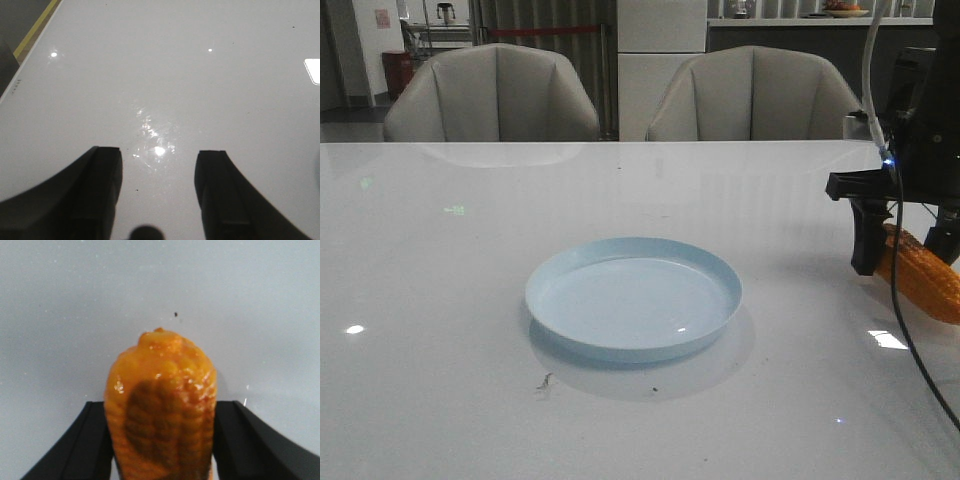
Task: Place corn on plate with both arms
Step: 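Close the right gripper around the corn cob, then lift the corn and carry it over the plate with the right gripper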
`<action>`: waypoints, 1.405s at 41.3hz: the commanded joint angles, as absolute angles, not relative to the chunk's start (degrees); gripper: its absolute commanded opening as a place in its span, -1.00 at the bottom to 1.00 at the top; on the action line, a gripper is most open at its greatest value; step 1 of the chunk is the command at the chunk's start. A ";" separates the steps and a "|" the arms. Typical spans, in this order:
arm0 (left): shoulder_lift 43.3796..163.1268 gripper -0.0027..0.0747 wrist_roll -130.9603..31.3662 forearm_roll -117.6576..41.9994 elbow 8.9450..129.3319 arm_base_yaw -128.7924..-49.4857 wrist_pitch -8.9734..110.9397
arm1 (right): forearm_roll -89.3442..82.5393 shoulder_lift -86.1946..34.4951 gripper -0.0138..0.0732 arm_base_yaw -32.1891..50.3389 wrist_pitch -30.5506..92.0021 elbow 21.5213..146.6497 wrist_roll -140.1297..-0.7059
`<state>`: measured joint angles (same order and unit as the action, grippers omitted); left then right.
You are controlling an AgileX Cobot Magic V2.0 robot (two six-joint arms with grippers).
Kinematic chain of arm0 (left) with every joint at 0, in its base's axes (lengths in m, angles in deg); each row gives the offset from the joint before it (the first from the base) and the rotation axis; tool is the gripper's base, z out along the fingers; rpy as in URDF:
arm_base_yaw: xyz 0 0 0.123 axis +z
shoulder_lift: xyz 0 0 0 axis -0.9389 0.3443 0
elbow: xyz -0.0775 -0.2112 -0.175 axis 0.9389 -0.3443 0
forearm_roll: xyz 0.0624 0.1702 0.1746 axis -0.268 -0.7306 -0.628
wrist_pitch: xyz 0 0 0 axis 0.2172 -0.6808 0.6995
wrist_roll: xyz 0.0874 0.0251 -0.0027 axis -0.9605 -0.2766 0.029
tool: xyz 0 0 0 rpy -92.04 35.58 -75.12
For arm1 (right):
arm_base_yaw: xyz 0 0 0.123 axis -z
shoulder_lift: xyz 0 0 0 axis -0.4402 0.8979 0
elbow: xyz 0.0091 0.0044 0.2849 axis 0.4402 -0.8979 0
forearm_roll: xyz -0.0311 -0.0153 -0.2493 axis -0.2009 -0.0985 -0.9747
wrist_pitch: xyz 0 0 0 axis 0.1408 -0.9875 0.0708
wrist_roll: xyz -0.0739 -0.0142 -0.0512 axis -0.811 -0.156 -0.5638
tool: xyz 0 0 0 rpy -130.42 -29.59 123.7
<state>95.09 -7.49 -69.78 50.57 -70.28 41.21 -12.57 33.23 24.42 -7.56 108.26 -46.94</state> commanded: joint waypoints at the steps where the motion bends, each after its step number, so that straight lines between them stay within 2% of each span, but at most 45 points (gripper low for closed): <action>1: 94.47 0.11 -7.21 -69.71 52.15 -70.17 45.33 | -12.78 29.72 0.10 24.53 -6.85 109.61 -46.79; 5: 94.47 0.11 -7.21 -69.71 52.15 -70.17 45.33 | -12.78 29.72 -0.26 24.53 -6.91 109.61 -46.79; 10: 94.47 0.11 -7.21 -69.71 52.15 -70.17 45.33 | -12.78 29.67 -0.56 24.47 -7.85 110.91 -46.90; 19: 94.47 0.11 -7.21 -69.71 52.15 -70.17 45.94 | -12.78 29.61 -0.56 22.40 -13.49 121.55 -47.84; 31: 94.47 0.11 -7.21 -69.71 52.15 -70.17 45.88 | -11.65 29.61 -0.56 12.02 -18.56 136.90 -51.06; 46: 94.47 0.11 -7.21 -69.71 52.15 -70.17 45.88 | -11.34 31.23 -0.56 -3.39 -19.28 138.50 -51.06; 58: 94.47 0.11 -7.21 -69.71 52.15 -70.17 45.76 | -10.78 36.21 -0.56 -5.70 -23.02 138.45 -51.06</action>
<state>95.09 -7.49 -69.78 50.57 -70.28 41.21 -11.19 38.45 -5.94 -22.61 136.59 -50.36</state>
